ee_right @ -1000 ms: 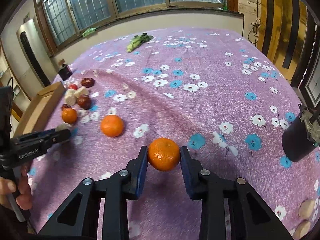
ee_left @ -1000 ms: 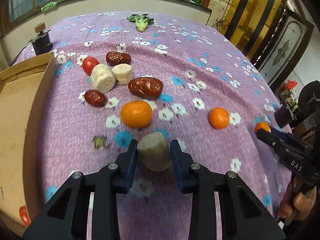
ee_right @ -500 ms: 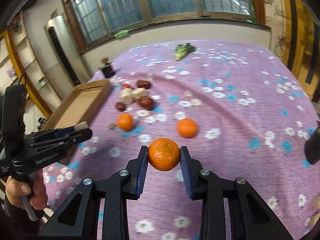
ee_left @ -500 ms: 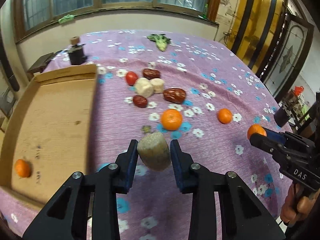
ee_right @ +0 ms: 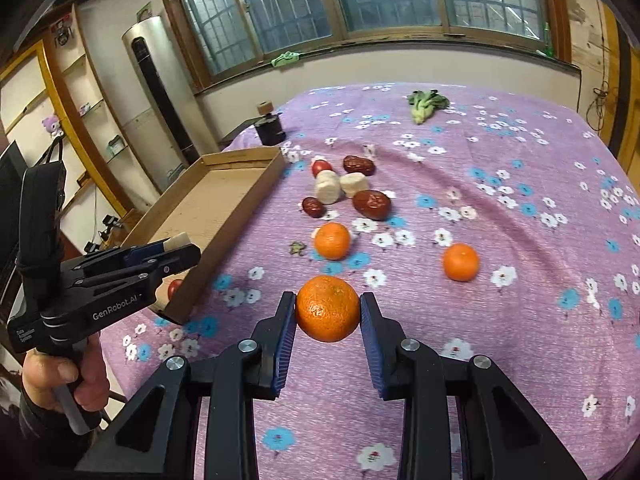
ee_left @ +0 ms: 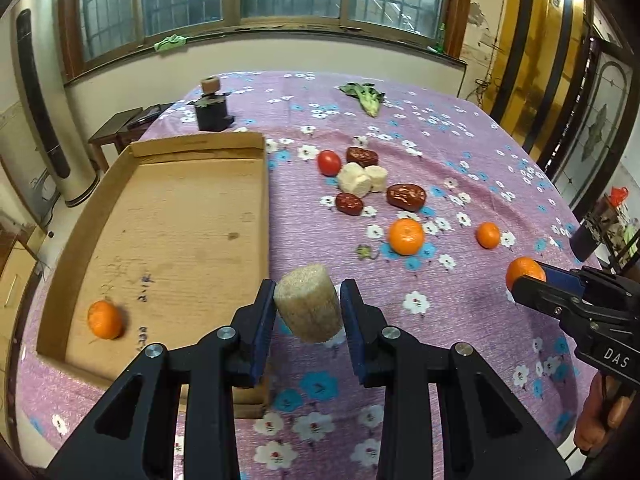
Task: Organize fruits
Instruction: 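Carry the yam piece and the tangerine over the cardboard tray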
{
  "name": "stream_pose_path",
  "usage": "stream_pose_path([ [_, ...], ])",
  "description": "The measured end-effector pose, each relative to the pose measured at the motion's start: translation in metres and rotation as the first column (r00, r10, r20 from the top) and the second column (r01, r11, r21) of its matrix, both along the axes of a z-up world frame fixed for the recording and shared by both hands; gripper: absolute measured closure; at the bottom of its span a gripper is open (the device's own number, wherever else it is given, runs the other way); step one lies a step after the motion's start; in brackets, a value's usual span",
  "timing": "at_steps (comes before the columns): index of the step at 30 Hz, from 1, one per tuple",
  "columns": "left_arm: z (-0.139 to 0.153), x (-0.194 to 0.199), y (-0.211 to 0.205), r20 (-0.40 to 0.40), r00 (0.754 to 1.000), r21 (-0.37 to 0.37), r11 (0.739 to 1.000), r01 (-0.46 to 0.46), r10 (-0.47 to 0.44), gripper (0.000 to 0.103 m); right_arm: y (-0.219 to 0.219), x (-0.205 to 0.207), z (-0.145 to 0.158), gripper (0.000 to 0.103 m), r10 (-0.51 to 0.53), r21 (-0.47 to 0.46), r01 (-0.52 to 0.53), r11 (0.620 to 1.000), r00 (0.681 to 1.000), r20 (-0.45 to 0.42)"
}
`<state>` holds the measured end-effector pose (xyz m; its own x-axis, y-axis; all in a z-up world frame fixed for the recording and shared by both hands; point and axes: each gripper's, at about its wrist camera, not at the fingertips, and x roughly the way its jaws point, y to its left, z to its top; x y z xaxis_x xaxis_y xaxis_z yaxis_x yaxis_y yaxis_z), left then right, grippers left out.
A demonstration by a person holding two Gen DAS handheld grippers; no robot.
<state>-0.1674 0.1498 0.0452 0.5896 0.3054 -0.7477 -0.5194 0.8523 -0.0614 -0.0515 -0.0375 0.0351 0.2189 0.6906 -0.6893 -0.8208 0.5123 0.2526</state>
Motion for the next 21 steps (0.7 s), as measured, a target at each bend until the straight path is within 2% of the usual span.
stream_pose_path([
  [21,-0.008,-0.020,0.022,0.001,0.999,-0.023,0.999,-0.047,0.047,0.073,0.035,-0.028,0.002,0.071,0.096,-0.014,-0.096,0.995,0.995,0.011],
])
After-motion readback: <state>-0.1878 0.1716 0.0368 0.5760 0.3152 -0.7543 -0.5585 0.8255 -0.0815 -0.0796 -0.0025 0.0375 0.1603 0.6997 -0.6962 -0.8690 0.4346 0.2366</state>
